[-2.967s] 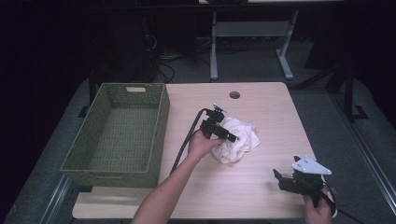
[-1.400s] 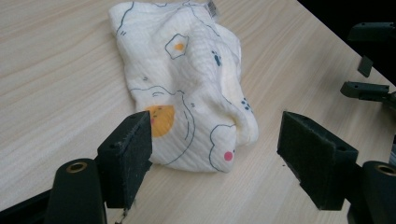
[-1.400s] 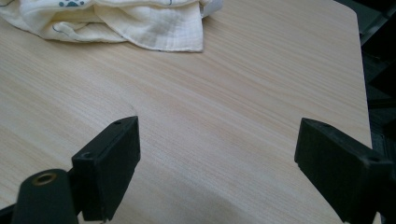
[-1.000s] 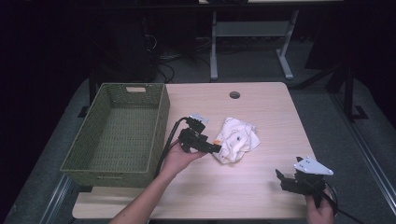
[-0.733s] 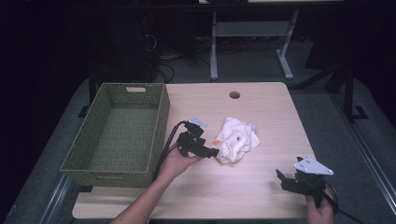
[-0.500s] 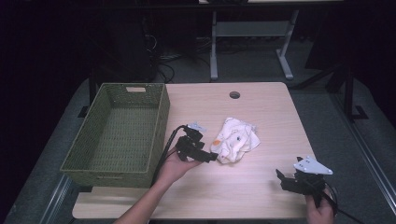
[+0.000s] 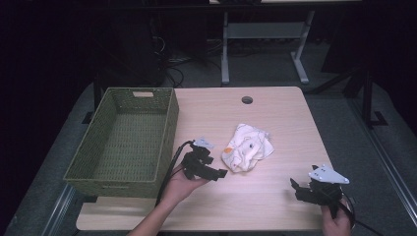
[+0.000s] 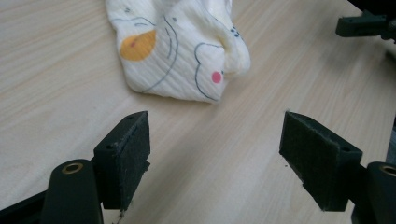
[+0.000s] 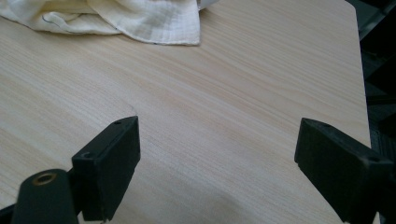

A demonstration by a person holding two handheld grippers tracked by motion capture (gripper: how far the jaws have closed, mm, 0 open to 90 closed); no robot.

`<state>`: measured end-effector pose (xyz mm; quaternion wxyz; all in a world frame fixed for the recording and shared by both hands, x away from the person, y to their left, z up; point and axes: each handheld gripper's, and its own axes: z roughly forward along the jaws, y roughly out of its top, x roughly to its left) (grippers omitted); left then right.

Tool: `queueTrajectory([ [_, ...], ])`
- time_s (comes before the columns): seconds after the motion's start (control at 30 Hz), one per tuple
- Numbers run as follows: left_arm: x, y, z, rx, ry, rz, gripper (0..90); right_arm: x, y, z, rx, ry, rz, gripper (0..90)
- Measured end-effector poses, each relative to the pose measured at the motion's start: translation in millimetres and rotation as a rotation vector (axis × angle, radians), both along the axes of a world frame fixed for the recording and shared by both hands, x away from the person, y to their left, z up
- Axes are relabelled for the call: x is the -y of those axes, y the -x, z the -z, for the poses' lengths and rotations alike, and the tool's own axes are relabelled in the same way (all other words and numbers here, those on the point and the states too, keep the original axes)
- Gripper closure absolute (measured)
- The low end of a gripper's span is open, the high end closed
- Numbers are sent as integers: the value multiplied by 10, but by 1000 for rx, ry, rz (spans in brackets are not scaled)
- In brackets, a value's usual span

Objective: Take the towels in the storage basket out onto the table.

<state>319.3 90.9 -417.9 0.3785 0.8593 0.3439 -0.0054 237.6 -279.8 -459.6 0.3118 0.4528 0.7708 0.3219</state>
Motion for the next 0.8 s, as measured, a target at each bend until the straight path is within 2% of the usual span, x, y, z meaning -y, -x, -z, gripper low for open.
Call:
queueTrajectory([
  [0.03,-9,35,9,11,-4,8,234,-2,0,2,-1,1,0,139],
  [0.27,-41,135,35,24,8,9,233,-7,1,5,-2,1,1,139],
  [0.3,-50,146,42,17,5,10,232,-8,1,6,-1,-1,1,139],
  [0.37,-73,169,60,29,-8,7,230,-15,1,8,-2,-1,1,139],
  [0.63,-175,280,120,23,-4,5,218,-22,1,12,1,2,0,139],
  [0.77,-181,332,133,30,-14,15,219,-23,-2,17,1,5,-2,139],
  [0.8,-173,352,144,25,-5,11,218,-27,-1,18,-1,5,-1,139],
])
